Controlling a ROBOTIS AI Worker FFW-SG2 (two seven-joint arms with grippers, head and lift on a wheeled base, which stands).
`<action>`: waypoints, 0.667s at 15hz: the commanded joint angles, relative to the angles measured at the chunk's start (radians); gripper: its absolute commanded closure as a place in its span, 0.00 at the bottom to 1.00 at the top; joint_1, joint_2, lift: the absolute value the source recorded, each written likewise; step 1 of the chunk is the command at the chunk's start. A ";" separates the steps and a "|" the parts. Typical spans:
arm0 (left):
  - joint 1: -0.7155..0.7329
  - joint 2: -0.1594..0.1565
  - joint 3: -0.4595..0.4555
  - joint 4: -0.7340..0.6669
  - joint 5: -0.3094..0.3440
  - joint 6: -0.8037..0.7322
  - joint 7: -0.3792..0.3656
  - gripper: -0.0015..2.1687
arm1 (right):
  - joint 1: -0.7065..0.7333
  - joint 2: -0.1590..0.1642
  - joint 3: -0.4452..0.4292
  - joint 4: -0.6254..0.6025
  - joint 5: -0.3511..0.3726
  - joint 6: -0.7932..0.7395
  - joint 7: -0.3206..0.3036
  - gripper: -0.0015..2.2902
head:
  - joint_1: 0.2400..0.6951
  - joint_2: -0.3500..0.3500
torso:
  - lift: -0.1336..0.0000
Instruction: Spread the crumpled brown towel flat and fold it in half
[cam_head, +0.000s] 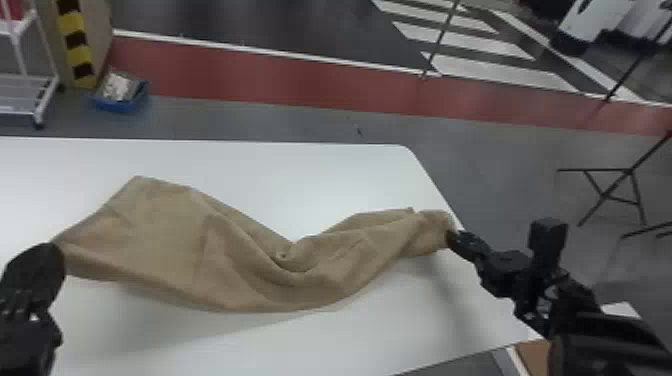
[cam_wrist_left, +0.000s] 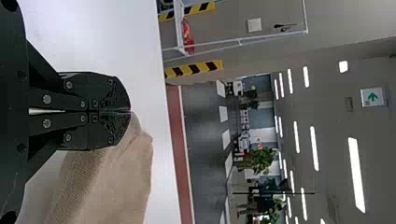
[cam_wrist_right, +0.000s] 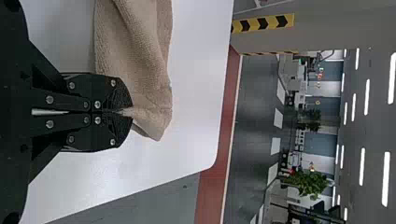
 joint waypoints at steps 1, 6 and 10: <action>-0.007 0.013 0.042 -0.069 0.006 0.071 -0.003 0.95 | -0.022 -0.006 0.002 -0.078 0.003 0.103 0.000 0.74 | 1.00 0.03 | 0.07; -0.127 0.008 0.131 -0.128 0.064 0.319 -0.027 0.95 | -0.206 -0.038 0.088 -0.086 0.020 0.277 0.000 0.73 | 1.00 0.12 | 0.07; -0.334 0.000 0.174 0.013 0.130 0.430 -0.067 0.95 | -0.395 -0.041 0.207 0.080 0.031 0.277 -0.024 0.73 | 1.00 0.24 | 0.07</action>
